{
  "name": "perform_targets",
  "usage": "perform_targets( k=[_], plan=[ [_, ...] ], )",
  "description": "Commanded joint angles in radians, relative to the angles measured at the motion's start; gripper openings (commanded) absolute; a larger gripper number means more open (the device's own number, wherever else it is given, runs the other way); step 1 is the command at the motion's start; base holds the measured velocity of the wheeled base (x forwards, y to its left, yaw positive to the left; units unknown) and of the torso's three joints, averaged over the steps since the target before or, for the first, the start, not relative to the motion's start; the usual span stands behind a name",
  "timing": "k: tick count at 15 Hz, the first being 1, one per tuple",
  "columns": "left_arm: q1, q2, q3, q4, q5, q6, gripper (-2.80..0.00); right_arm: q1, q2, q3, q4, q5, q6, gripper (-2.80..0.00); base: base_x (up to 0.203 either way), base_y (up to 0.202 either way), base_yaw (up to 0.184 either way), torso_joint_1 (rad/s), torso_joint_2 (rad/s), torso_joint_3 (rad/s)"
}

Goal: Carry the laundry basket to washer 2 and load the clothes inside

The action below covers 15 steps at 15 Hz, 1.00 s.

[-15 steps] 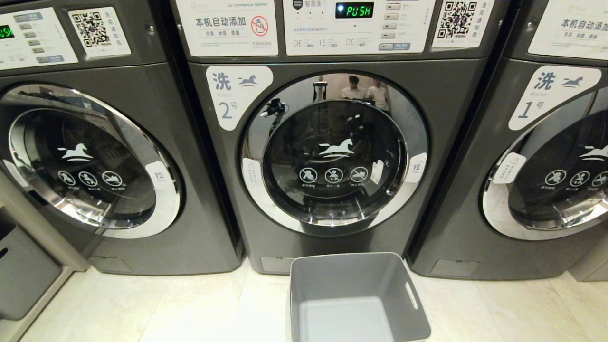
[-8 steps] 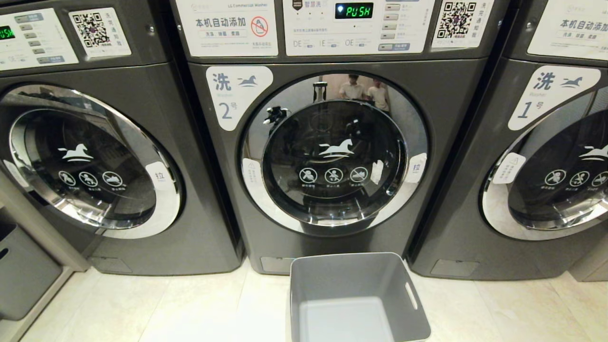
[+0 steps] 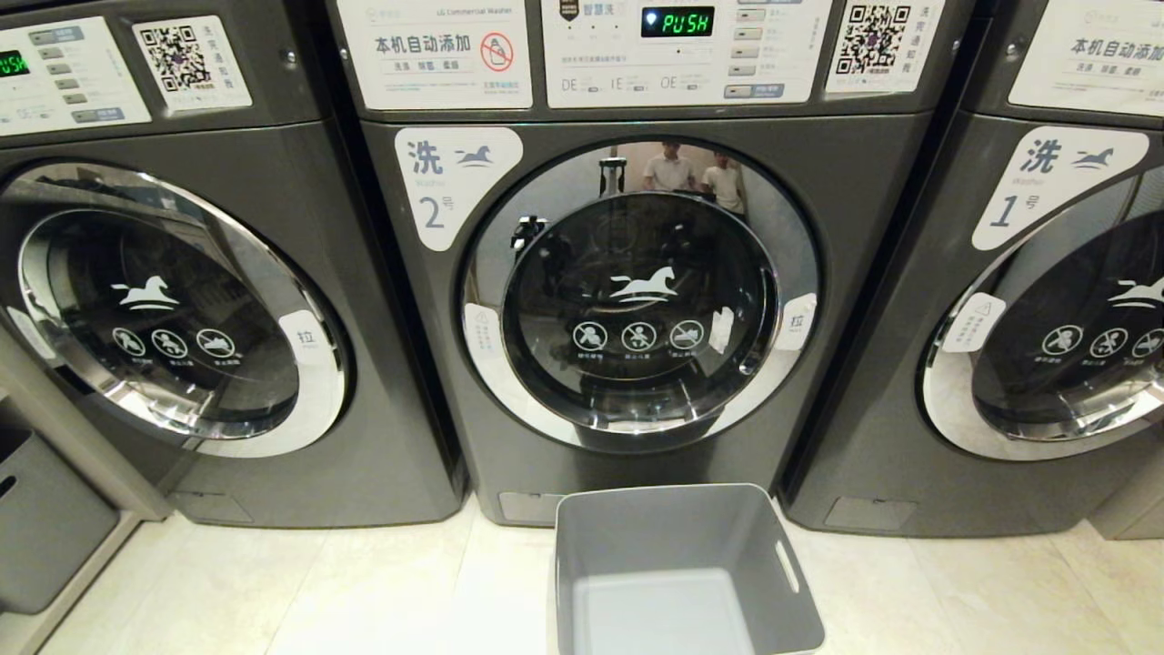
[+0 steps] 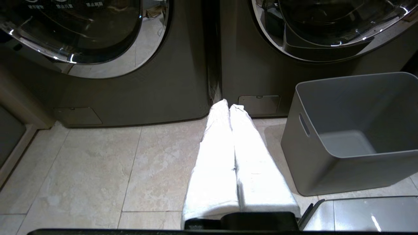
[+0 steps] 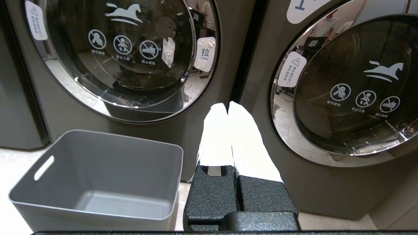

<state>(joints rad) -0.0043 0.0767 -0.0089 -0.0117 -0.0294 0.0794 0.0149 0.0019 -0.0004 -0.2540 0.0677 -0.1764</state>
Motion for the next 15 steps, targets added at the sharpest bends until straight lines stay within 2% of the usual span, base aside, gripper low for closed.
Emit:
perform_targets(
  k=[1,5,7,9,15],
  plan=[
    [0.001,-0.076,0.000,0.032,0.005,0.003,-2.80,0.000,0.000,0.040,-0.002,0.000,0.004,-2.80,0.000,0.000,0.000,0.000,0.00,0.000],
    [0.001,-0.076,0.001,0.032,0.014,-0.024,-2.80,0.000,0.000,0.040,-0.005,-0.002,0.015,-2.80,0.000,0.000,0.000,0.000,0.00,0.000],
    [0.001,-0.076,0.001,0.032,0.005,0.014,-2.80,0.000,0.000,0.040,-0.005,-0.003,0.052,-2.80,0.000,0.000,0.000,0.000,0.00,0.000],
    [0.001,-0.077,0.003,0.032,0.006,0.013,-2.80,0.000,0.000,0.040,-0.005,-0.005,0.081,-2.80,0.000,0.000,0.000,0.000,0.00,0.000],
    [0.001,-0.077,0.002,0.032,0.012,0.013,-2.80,0.000,0.000,0.040,-0.005,-0.005,0.080,-2.80,0.000,0.000,0.000,0.000,0.00,0.000]
  ],
)
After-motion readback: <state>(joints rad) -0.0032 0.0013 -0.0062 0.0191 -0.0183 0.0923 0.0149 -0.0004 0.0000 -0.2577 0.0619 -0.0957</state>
